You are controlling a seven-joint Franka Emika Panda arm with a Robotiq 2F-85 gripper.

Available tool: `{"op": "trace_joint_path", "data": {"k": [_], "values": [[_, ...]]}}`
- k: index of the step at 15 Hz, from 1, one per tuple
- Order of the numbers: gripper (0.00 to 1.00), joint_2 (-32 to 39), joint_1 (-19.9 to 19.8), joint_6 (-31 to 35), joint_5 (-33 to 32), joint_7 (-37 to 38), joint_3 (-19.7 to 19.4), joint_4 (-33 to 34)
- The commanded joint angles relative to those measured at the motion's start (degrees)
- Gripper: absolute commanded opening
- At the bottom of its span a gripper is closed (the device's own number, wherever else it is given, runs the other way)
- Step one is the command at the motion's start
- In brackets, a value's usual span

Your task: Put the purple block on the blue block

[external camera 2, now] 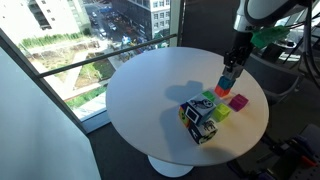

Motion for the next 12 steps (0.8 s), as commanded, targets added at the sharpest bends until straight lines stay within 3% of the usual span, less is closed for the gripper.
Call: {"op": "trace_joint_path", "data": {"k": [1, 2, 11, 12], "values": [[0.29, 1.23, -0.68, 0.39, 0.15, -1.38, -0.21, 2.15], [0.54, 0.45, -0.25, 0.23, -0.02, -0.01, -0.07, 0.58], [0.54, 0.65, -0.33, 0.46, -0.02, -0.01, -0.13, 0.81], [0.29, 0.65, -0.33, 0.46, -0.02, -0.01, -0.13, 0.81]]}}
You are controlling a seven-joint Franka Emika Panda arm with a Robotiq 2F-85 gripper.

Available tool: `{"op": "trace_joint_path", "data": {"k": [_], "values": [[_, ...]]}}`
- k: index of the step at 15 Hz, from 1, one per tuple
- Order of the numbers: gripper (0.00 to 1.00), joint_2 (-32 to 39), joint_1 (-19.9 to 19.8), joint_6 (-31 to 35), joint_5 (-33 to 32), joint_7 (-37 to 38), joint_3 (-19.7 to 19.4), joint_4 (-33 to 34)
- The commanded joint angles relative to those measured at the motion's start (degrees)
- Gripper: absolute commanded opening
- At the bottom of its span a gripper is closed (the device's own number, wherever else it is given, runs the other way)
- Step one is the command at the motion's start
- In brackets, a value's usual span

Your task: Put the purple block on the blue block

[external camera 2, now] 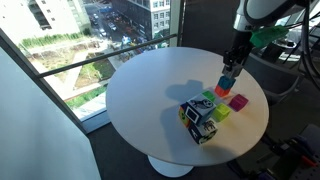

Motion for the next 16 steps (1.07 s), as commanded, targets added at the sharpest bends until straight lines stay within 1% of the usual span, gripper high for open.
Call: {"op": "trace_joint_path", "data": {"k": [1, 11, 16], "values": [[0.29, 0.02, -0.2, -0.19, -0.1, -0.04, 0.04, 0.28], [0.29, 1.04, -0.81, 0.65, -0.93, 0.29, -1.53, 1.51], [0.29, 2.7, -0.86, 2.83, -1.21, 0.64, -1.89, 2.1]]}}
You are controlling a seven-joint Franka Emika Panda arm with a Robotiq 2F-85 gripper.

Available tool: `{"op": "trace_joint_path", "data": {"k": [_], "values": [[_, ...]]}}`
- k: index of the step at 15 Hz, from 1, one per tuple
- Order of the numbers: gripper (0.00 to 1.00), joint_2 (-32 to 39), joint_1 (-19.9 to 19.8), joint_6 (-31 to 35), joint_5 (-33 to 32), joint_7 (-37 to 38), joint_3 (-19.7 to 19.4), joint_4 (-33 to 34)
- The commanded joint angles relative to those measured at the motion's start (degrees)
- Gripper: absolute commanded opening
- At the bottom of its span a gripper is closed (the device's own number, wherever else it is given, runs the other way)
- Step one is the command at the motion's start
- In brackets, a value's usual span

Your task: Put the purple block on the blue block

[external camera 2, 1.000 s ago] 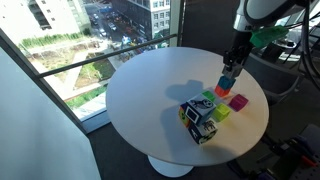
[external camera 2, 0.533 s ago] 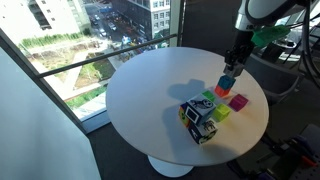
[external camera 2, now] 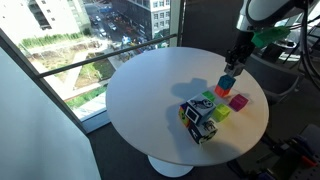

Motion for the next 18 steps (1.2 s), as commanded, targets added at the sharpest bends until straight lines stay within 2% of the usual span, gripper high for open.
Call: {"op": "trace_joint_path", "data": {"k": [1, 16, 17, 18], "values": [[0.29, 1.94, -0.44, 1.2, -1.21, 0.69, -0.06, 1.92], [0.29, 5.11, -0.46, 0.21, -1.16, 0.21, -0.31, 3.54], [0.42, 5.2, -0.45, 0.04, -1.19, 0.18, -0.33, 3.61], [0.78, 5.24, -0.44, -0.1, -1.22, 0.2, -0.35, 3.66]]}}
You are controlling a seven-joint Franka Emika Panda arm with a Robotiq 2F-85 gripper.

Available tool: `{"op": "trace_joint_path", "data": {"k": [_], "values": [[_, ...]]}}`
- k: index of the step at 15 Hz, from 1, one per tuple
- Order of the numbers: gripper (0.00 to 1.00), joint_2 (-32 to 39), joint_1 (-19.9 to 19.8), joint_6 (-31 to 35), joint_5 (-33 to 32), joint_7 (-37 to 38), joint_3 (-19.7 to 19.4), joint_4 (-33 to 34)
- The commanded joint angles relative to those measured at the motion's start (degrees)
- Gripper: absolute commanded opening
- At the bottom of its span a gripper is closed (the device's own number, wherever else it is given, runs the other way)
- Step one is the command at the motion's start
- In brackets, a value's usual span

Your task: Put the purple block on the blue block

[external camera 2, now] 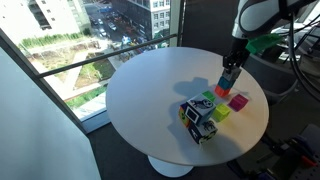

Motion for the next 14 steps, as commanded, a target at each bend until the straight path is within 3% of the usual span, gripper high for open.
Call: {"op": "trace_joint_path", "data": {"k": [1, 2, 5, 14], "values": [[0.77, 0.83, -0.4, -2.18, -1.03, 0.07, 0.0, 2.21], [0.79, 0.77, -0.41, -2.31, -1.0, 0.02, 0.01, 2.22], [0.99, -0.24, -0.61, -3.09, -0.49, -0.68, 0.15, 2.27], [1.0, -6.36, -0.95, -11.3, 1.34, -2.23, 0.63, 4.22]]}}
